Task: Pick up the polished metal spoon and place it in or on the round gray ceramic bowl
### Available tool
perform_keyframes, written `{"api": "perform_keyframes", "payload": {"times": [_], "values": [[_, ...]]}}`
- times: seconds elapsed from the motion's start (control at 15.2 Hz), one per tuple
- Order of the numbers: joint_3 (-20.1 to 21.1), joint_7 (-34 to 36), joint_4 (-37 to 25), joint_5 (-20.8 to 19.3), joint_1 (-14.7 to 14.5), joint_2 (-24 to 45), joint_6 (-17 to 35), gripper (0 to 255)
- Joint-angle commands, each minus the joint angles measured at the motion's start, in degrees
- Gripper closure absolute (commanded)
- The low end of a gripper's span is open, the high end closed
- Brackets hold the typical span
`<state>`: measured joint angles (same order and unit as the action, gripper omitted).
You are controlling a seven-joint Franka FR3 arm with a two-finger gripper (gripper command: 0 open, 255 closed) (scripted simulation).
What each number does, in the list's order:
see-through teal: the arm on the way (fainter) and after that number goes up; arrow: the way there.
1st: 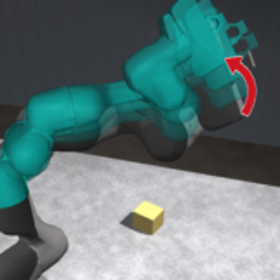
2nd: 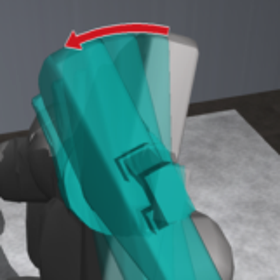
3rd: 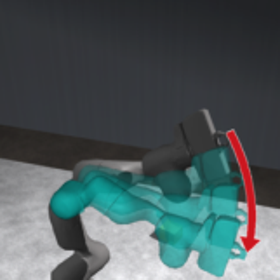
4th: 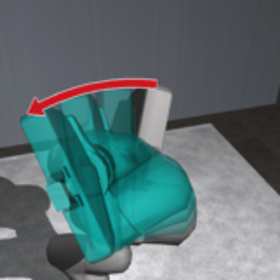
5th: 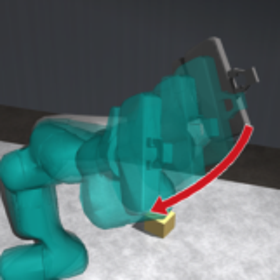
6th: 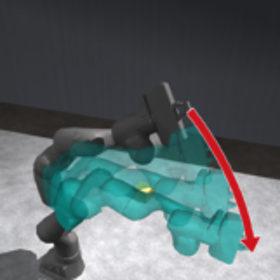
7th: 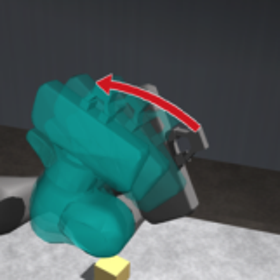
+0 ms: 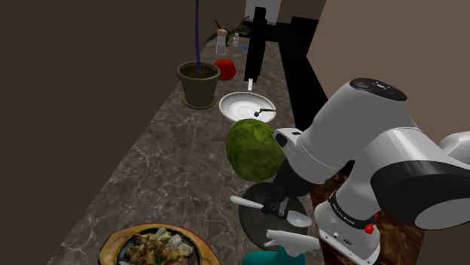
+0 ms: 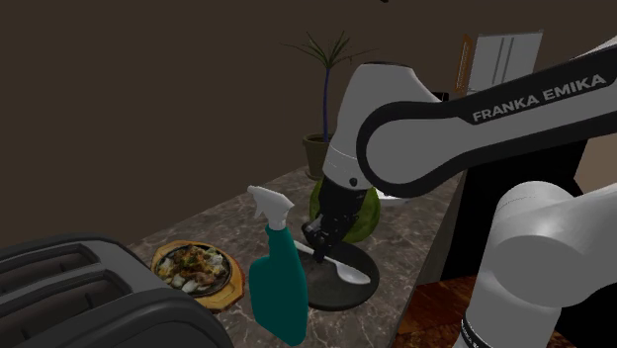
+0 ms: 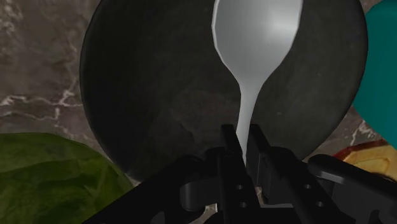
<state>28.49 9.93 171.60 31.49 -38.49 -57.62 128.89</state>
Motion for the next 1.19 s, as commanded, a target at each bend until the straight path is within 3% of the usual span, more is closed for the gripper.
{"api": "perform_keyframes", "payload": {"times": [0.0, 0.26, 0.33, 0.66, 0.92, 1.12], "values": [[0.08, -0.01, 0.13, 0.10, -0.06, 0.07, 0.22, 255], [0.08, -0.01, 0.12, 0.10, -0.06, 0.07, 0.20, 255], [0.08, -0.01, 0.12, 0.10, -0.06, 0.07, 0.20, 0], [0.08, -0.01, 0.12, 0.10, -0.06, 0.07, 0.20, 0], [-3.94, 0.86, -3.88, -4.16, 1.01, -6.81, -10.56, 0], [-3.95, 0.88, -3.87, -4.18, 0.99, -6.82, -10.56, 0]]}}
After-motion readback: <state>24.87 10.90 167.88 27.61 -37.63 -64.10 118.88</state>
